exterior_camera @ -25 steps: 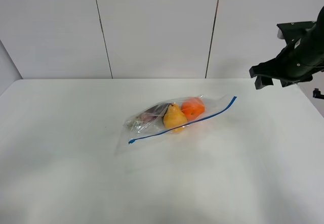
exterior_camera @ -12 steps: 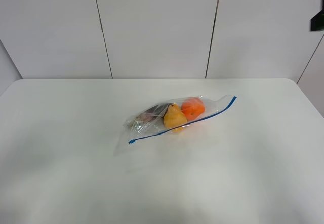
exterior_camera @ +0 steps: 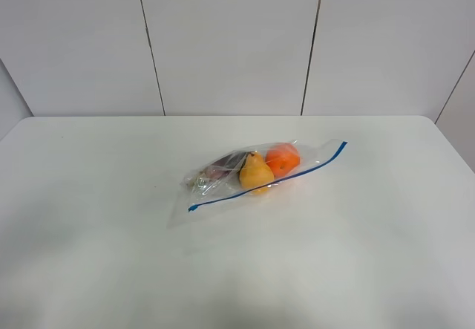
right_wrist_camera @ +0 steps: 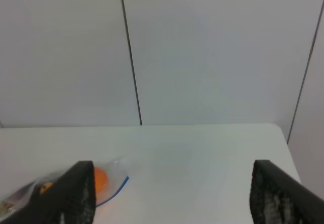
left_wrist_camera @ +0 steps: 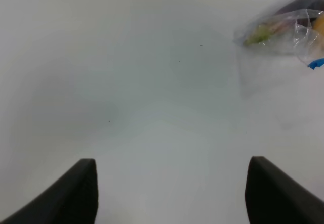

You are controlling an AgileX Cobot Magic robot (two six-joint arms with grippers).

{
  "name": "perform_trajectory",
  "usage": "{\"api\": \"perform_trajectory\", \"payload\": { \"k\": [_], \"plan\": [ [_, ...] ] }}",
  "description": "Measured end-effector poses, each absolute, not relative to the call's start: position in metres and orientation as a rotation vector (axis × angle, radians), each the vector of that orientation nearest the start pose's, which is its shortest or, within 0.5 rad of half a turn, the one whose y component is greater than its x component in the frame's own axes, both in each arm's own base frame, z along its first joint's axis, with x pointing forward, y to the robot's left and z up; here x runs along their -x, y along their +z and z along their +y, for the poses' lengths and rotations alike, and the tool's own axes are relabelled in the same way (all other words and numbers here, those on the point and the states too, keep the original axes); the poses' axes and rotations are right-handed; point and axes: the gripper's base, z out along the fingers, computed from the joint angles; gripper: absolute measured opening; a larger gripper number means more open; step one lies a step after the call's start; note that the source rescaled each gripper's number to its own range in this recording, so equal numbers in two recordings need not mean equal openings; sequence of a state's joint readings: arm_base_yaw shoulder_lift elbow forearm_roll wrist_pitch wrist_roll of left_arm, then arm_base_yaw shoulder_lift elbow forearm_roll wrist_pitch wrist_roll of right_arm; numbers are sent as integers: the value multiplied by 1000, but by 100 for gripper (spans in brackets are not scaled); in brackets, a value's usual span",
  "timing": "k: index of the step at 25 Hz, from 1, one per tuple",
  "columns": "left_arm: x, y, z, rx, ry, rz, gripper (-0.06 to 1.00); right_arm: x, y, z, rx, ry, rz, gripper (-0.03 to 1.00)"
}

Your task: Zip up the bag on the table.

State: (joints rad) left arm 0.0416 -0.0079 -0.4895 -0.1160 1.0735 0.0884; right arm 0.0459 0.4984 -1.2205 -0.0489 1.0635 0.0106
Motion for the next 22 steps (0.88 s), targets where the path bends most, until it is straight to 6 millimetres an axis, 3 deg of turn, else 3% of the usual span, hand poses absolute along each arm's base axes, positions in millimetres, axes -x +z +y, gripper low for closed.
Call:
{"api": "perform_trajectory", "payload": {
  "k": [5, 14, 17, 22],
  "plan": [
    [5, 274, -9, -54, -59, 2053, 68, 15, 451, -3, 4, 27, 1822, 100],
    [5, 274, -9, -54, -59, 2053, 68, 66, 389, 3, 11, 150, 1701, 98],
    [5, 274, -9, -54, -59, 2053, 68, 71, 372, 2, 10, 152, 1678, 93],
    [5, 274, -9, -54, -59, 2053, 68, 57, 353, 3, 9, 149, 1770, 92]
  ]
}}
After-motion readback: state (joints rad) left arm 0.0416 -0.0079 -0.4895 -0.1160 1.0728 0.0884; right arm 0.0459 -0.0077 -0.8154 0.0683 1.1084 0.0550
